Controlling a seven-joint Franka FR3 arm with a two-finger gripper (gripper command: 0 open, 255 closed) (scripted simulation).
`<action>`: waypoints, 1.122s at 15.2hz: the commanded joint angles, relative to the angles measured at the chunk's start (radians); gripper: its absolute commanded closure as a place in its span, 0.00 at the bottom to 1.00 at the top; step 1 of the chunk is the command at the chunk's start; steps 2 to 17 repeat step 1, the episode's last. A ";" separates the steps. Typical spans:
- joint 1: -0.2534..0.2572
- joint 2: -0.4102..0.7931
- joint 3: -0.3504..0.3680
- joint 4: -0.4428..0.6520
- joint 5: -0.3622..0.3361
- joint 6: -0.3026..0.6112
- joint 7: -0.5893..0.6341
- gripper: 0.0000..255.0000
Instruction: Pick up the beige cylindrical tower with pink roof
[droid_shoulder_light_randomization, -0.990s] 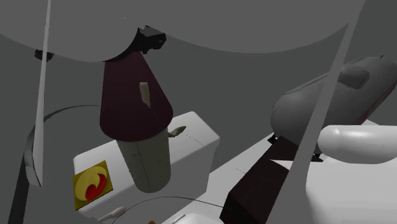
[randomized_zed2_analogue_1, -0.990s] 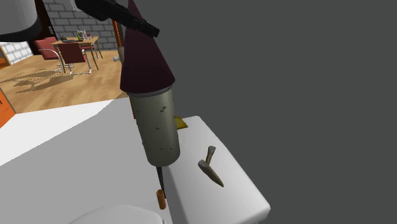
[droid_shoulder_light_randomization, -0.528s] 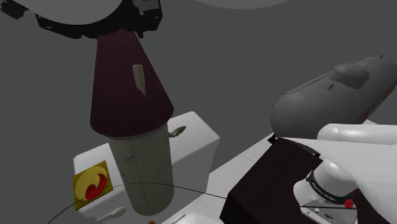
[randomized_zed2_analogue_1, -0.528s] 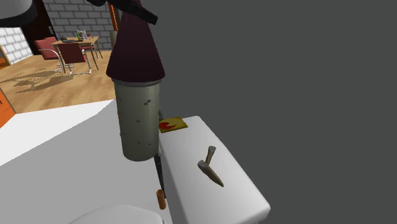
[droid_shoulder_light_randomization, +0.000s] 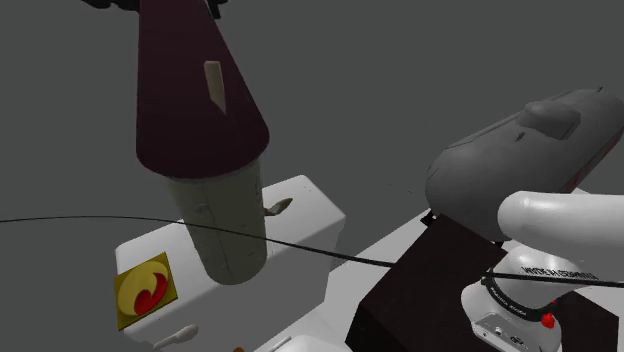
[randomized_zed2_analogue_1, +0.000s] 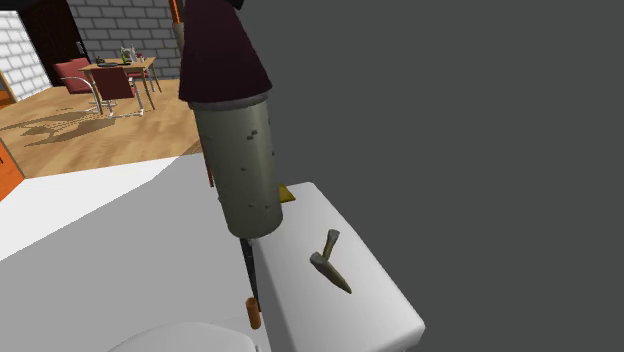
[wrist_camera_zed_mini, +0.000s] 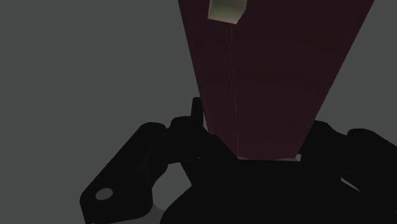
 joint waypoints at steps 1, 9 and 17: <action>-0.020 0.000 0.005 0.028 0.003 -0.009 -0.009 1.00; -0.020 0.000 0.005 0.028 0.003 -0.009 -0.009 1.00; -0.020 0.000 0.005 0.028 0.003 -0.009 -0.009 1.00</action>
